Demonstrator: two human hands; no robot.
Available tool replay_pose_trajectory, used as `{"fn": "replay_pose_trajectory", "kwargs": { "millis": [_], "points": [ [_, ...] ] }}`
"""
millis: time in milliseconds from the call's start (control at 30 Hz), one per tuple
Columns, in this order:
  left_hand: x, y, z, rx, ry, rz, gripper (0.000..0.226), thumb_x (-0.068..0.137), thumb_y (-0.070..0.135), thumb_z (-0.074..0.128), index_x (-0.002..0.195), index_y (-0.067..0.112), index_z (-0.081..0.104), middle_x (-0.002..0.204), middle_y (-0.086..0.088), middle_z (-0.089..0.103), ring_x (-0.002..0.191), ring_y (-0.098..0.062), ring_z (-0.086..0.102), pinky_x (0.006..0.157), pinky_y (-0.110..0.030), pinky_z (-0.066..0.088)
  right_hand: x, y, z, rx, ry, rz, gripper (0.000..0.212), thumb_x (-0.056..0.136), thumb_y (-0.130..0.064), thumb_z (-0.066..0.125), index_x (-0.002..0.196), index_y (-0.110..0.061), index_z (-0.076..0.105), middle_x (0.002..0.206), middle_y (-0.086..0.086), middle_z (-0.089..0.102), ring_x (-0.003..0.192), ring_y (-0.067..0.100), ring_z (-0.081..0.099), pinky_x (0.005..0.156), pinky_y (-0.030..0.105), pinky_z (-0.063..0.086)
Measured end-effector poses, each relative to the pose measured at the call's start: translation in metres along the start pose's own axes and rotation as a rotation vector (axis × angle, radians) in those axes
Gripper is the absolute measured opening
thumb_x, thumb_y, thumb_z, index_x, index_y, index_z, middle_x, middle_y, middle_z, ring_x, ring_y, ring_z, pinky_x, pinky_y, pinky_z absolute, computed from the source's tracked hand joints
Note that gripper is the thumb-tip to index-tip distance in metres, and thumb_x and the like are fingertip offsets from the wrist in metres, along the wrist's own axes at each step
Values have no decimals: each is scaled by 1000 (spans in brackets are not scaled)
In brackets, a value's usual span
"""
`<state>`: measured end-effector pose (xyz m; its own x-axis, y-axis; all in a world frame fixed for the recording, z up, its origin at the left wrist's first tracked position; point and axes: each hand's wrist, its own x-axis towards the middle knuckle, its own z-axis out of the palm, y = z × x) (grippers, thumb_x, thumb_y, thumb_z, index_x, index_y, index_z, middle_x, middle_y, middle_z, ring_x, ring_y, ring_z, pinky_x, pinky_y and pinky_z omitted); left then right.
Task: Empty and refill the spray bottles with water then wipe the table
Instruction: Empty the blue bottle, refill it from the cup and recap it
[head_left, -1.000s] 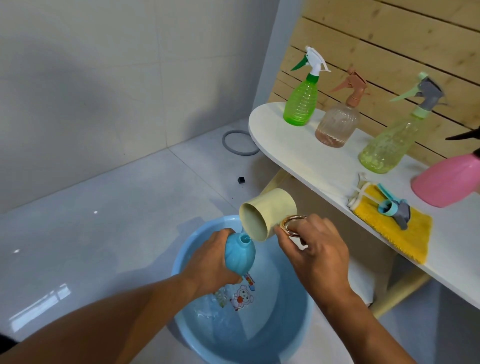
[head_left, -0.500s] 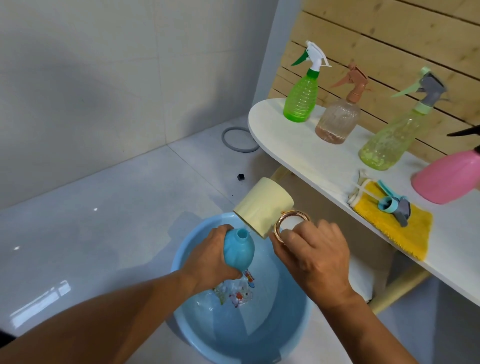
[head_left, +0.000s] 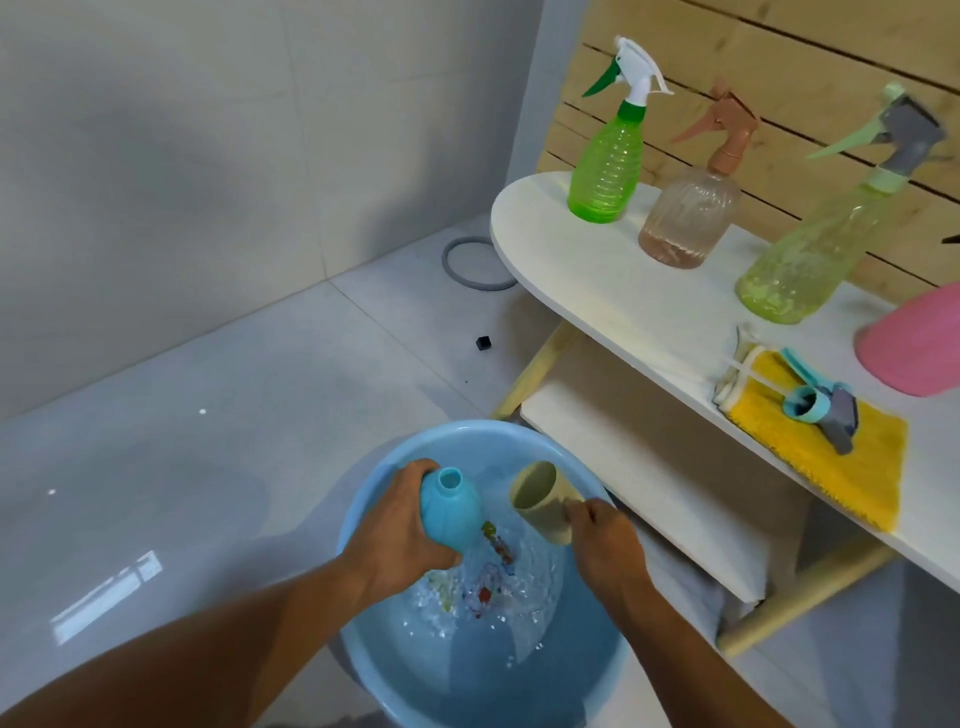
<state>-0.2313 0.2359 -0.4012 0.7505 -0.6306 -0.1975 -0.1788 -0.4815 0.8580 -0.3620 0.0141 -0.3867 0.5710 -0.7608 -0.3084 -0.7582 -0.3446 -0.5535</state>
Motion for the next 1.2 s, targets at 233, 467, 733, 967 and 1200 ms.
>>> {"fn": "replay_pose_trajectory", "kwargs": {
  "millis": [233, 467, 733, 967, 1200],
  "points": [
    [8, -25, 3, 20, 49, -25, 94, 58, 25, 98, 132, 39, 42, 125, 24, 48, 112, -6, 53, 83, -6, 38, 26, 15, 45, -418, -82, -178, 30, 107, -35, 37, 116, -24, 63, 118, 5, 68, 113, 29, 64, 88, 36, 50],
    [17, -35, -1, 17, 105, 1, 101, 59, 34, 97, 134, 54, 33, 128, 33, 48, 114, -2, 56, 95, -15, 44, 34, -1, 94, -599, -140, -340, 24, 104, -30, 43, 122, -29, 59, 120, -3, 66, 114, 21, 65, 89, 32, 52],
    [21, -32, -19, -10, 167, 82, 102, 59, 45, 97, 132, 70, 30, 132, 32, 50, 119, 8, 55, 93, -7, 44, 20, -36, 132, -543, -282, -459, 23, 104, -24, 46, 117, -17, 64, 120, 5, 68, 112, 27, 64, 92, 33, 51],
    [13, -21, -32, -14, 190, 134, 95, 60, 48, 93, 131, 69, 33, 130, 34, 50, 115, 4, 59, 88, -26, 56, -20, -37, 123, -97, -400, -377, 23, 104, -31, 52, 105, -18, 72, 100, 2, 73, 93, 21, 67, 80, 26, 48],
    [-4, -5, -31, -4, 169, 138, 98, 56, 60, 95, 135, 55, 38, 131, 31, 52, 118, 4, 57, 92, -18, 50, -34, -12, 87, 550, -361, 256, 24, 96, -21, 66, 74, -12, 73, 49, -7, 56, 42, 7, 47, 39, 16, 32]
  ]
}}
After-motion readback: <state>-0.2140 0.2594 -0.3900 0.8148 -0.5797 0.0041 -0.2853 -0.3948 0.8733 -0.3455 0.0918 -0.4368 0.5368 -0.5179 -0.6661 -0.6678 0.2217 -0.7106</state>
